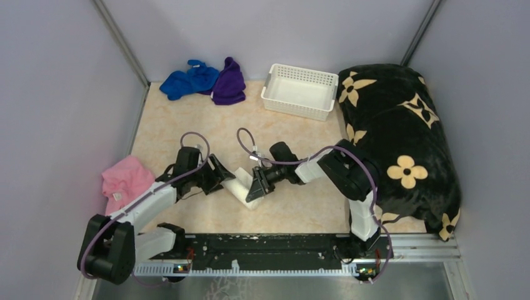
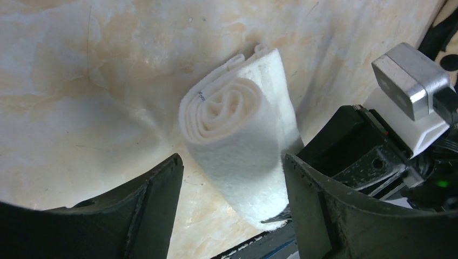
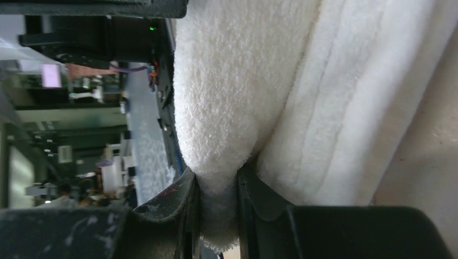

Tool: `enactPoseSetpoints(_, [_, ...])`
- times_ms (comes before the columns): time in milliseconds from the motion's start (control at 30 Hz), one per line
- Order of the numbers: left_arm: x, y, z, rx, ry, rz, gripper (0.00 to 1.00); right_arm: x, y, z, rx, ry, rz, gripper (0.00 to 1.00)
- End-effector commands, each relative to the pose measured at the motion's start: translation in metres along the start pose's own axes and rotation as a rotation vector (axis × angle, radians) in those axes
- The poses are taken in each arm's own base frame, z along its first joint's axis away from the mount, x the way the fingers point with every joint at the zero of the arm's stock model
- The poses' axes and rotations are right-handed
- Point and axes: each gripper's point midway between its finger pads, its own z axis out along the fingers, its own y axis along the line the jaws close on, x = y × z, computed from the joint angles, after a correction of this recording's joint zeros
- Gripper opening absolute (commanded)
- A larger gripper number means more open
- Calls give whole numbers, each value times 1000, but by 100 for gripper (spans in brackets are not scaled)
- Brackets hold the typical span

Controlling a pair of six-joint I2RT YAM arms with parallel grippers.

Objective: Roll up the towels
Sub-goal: Roll the towel at the center of the board.

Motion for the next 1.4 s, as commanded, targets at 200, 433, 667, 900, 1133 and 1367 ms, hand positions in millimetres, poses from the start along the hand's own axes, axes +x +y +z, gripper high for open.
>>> enactPoseSetpoints(200, [9,9,31,-21,96,-35,59,-3,14,-16,-254,-85,213,22])
enactPoseSetpoints(433, [16,33,37,-116,108,-30,51,-9,-12,-33,133,-78,74,43])
enactPoseSetpoints(667, [18,40,37,-153,116,-11,52,-33,5,-75,587,-62,-200,55])
enactPoseSetpoints(900, [19,42,38,-177,123,-3,53,-41,26,-57,920,-29,-482,64])
enactPoseSetpoints(1133, [18,41,40,-179,123,1,55,-22,10,-17,1069,102,-616,64])
enactPoseSetpoints(1367, [16,33,38,-150,121,6,62,14,-36,-3,1107,236,-576,51])
